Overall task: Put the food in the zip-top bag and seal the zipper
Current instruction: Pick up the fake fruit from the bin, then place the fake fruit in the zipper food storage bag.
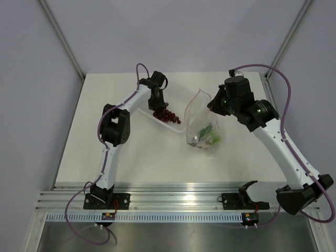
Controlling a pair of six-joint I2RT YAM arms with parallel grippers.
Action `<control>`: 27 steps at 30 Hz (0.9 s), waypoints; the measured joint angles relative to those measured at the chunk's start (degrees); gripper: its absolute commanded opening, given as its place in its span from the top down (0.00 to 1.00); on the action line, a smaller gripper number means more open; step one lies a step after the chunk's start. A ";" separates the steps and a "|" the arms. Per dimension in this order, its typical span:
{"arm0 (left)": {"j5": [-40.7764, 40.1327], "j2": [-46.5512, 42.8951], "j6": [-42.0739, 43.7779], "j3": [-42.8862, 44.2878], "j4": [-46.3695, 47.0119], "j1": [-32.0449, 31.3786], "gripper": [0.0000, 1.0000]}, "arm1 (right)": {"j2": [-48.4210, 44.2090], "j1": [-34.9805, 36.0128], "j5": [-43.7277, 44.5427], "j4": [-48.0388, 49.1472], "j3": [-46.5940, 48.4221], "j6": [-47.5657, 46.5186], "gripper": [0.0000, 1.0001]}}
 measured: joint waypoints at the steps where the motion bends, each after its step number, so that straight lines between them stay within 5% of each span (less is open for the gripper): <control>1: 0.24 0.00 -0.13 0.31 0.09 -0.07 0.73 | -0.22 0.00 0.00 -0.02 0.00 0.02 1.00; 10: 2.23 -5.95 1.03 -0.48 2.25 -0.42 1.00 | -1.11 0.00 0.04 -0.44 0.00 0.02 1.00; 27: 13.51 -41.75 3.45 -9.77 16.90 -1.27 1.00 | -1.46 0.00 -0.04 -0.33 -1.16 0.55 1.00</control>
